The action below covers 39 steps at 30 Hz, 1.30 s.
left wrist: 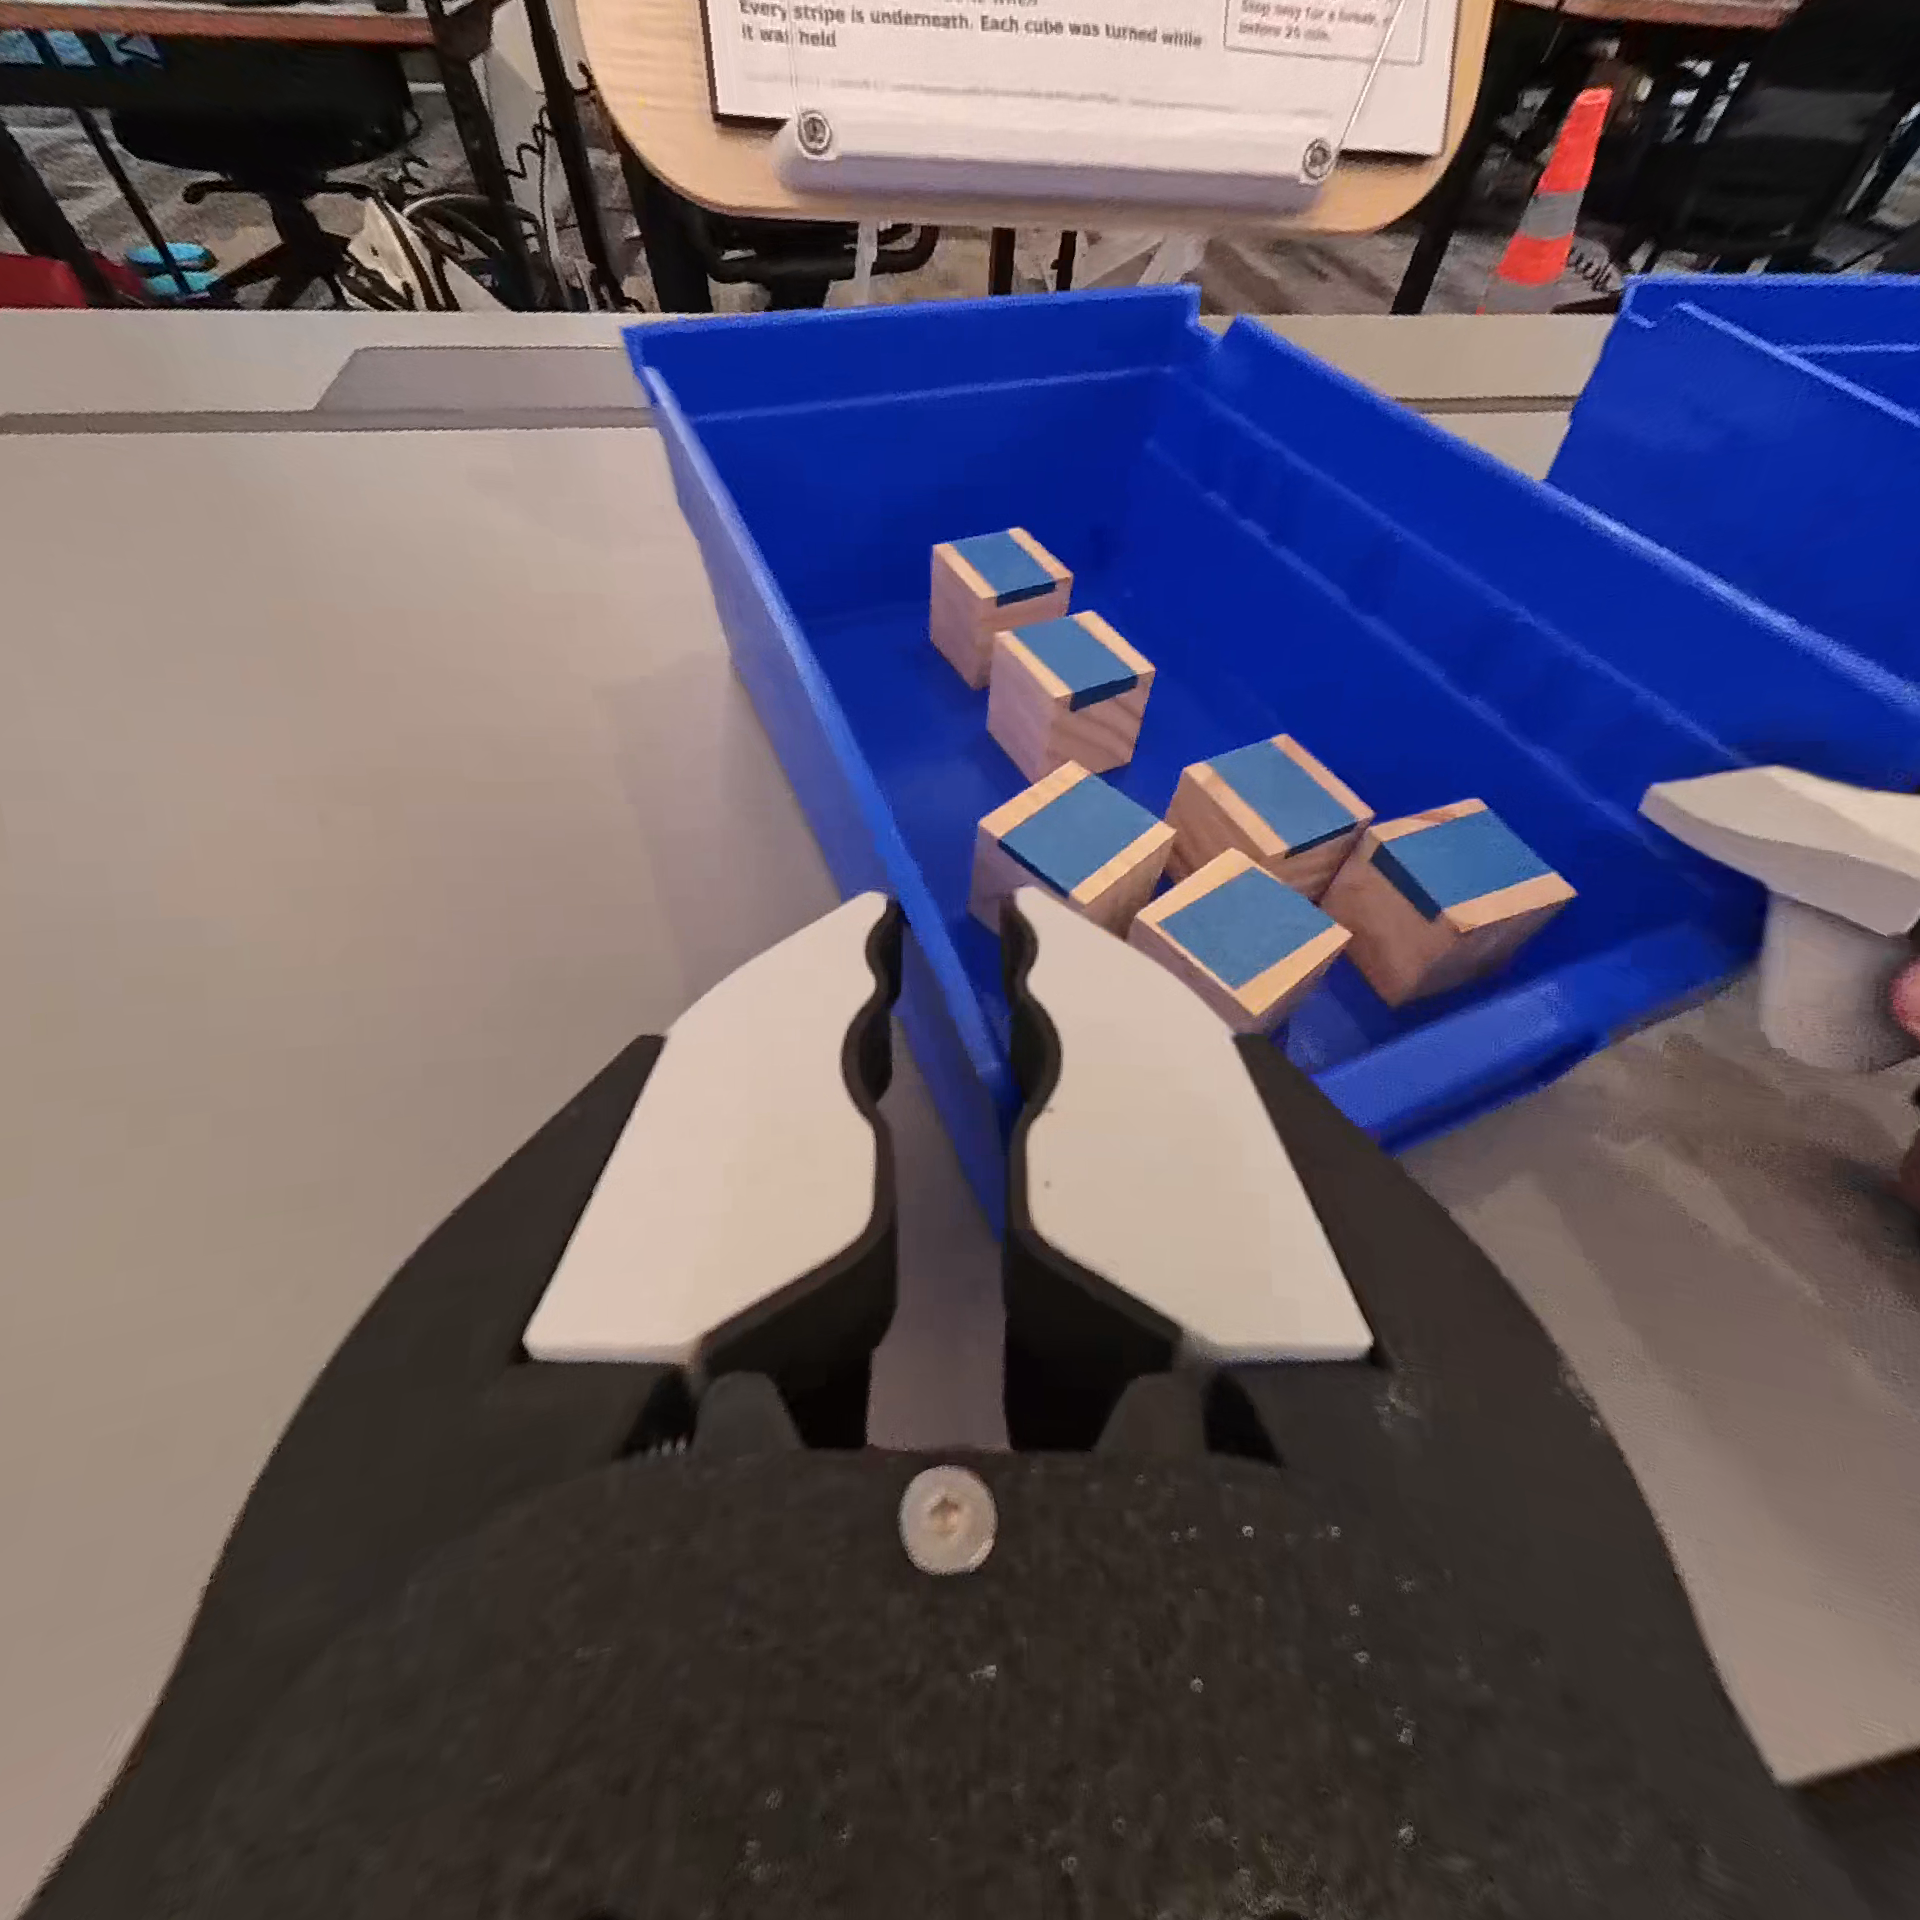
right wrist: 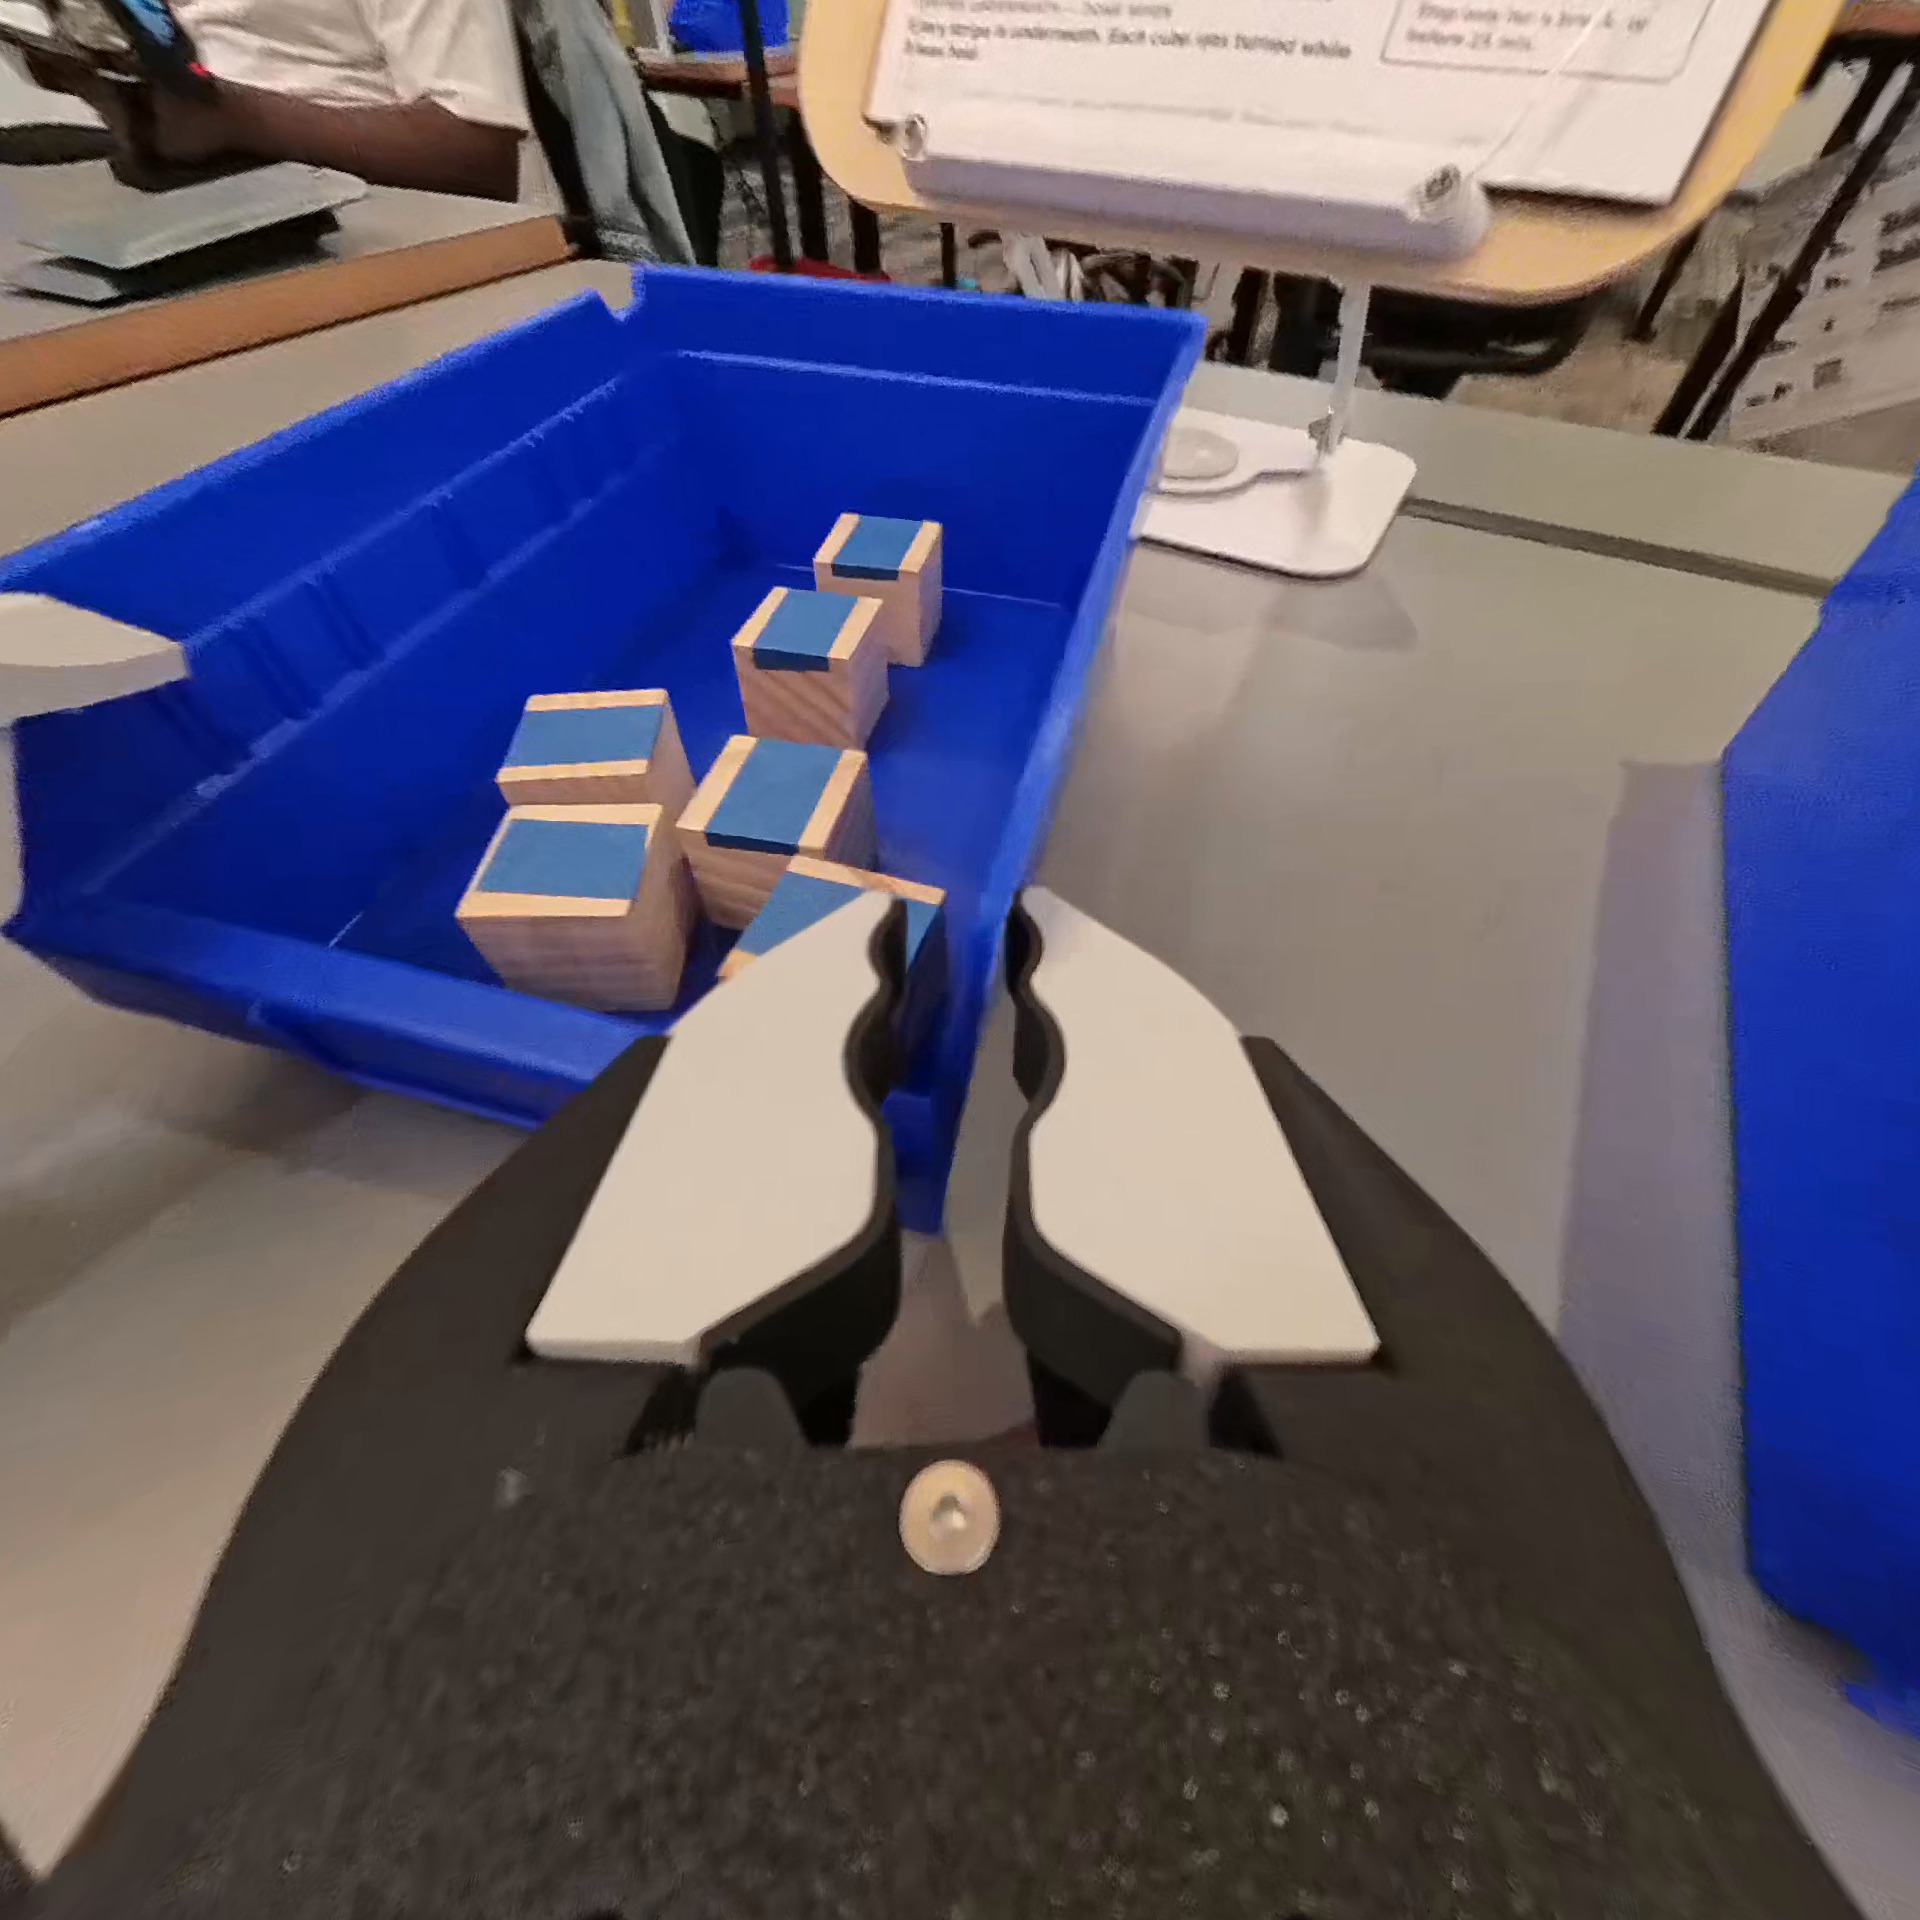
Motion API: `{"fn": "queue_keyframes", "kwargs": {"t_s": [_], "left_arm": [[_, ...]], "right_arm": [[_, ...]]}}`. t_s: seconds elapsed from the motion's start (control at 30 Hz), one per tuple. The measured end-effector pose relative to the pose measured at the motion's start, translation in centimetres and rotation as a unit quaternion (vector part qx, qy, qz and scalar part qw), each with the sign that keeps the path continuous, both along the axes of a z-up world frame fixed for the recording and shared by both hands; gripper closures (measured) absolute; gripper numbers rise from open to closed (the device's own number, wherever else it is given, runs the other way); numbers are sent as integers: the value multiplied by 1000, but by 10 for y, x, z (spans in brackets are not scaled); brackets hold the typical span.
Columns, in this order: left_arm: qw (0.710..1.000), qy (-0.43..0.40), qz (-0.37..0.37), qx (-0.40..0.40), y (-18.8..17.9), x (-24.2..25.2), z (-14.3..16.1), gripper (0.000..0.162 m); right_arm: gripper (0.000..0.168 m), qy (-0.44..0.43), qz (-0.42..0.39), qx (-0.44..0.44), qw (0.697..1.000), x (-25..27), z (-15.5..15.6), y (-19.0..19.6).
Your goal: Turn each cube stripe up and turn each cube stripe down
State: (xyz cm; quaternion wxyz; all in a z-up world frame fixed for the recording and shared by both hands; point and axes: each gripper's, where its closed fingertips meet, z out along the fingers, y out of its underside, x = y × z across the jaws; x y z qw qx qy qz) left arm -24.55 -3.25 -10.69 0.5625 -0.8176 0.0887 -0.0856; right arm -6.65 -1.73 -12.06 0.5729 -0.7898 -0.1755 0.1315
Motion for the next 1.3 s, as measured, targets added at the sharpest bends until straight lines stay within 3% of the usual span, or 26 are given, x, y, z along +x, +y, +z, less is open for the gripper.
{"fn": "queue_keyframes", "kwargs": {"t_s": [0.03,0.2,0.53,0.67,0.77,0.93,1.03,1.23,1.3], "left_arm": [[1000,11,4,-1,1,-3,0,147],[998,49,16,37,5,-32,13,153],[989,41,124,75,38,-213,49,161],[989,28,132,64,56,-259,36,160],[992,-11,120,47,65,-275,18,160],[994,-9,97,41,76,-281,9,159],[994,-57,91,33,76,-281,5,160],[992,-68,91,49,69,-278,4,159],[989,-74,114,57,59,-280,9,148]], "right_arm": [[158,1,-8,-4,1000,0,-1,3],[164,29,-66,-31,997,-25,8,-2],[160,45,-12,-12,999,-208,15,11],[158,52,-13,-28,998,-253,14,22],[156,61,-20,-32,997,-267,14,27],[154,61,-20,-39,997,-276,1,26],[152,66,-1,-33,997,-277,2,25],[143,104,88,-76,988,-267,4,7],[131,109,129,-88,982,-255,4,-11]]}}
